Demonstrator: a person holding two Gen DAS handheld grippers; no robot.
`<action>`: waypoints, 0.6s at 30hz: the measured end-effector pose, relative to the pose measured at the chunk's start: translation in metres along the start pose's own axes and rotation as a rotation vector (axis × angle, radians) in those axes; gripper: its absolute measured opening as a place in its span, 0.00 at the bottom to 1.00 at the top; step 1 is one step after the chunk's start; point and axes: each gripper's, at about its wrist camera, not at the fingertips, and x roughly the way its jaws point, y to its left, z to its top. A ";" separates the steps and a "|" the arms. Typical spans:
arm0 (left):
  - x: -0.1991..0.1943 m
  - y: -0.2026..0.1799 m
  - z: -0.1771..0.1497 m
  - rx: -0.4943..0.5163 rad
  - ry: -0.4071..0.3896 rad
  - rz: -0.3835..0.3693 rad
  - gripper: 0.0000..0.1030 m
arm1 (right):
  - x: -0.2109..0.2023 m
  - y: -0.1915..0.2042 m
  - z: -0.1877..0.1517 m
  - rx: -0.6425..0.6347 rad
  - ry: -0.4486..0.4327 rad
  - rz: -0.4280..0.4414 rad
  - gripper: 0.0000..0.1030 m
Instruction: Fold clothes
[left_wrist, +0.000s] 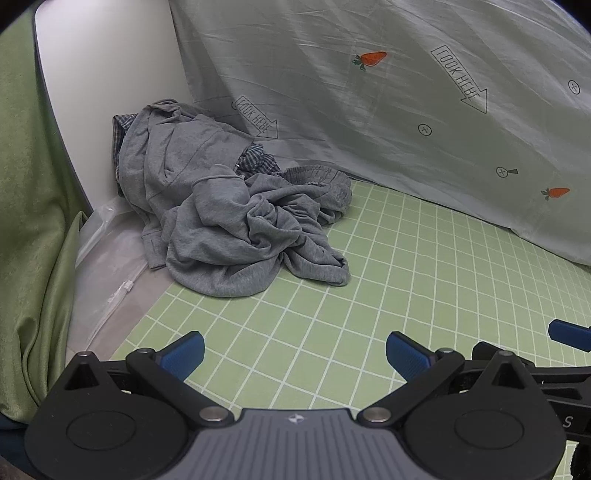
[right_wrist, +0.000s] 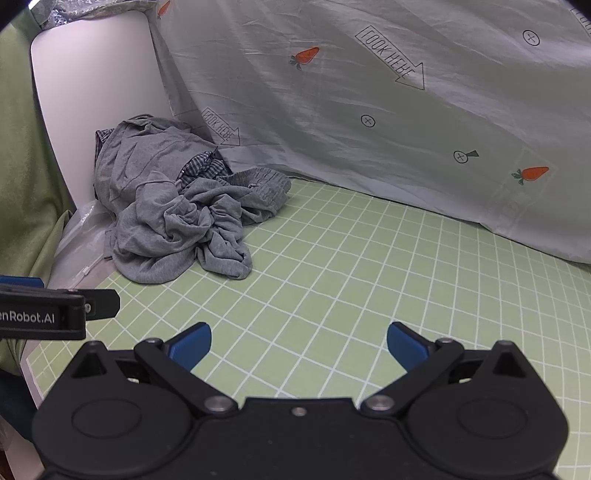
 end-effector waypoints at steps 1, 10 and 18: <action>0.000 0.000 0.000 0.001 0.001 0.000 1.00 | 0.000 0.000 0.000 0.001 0.000 -0.001 0.99; 0.001 -0.001 0.000 0.005 0.005 0.002 1.00 | 0.001 0.002 -0.001 0.007 0.001 -0.009 0.99; 0.004 0.000 0.000 0.009 0.013 0.002 1.00 | 0.002 0.000 -0.002 0.015 0.004 -0.011 0.99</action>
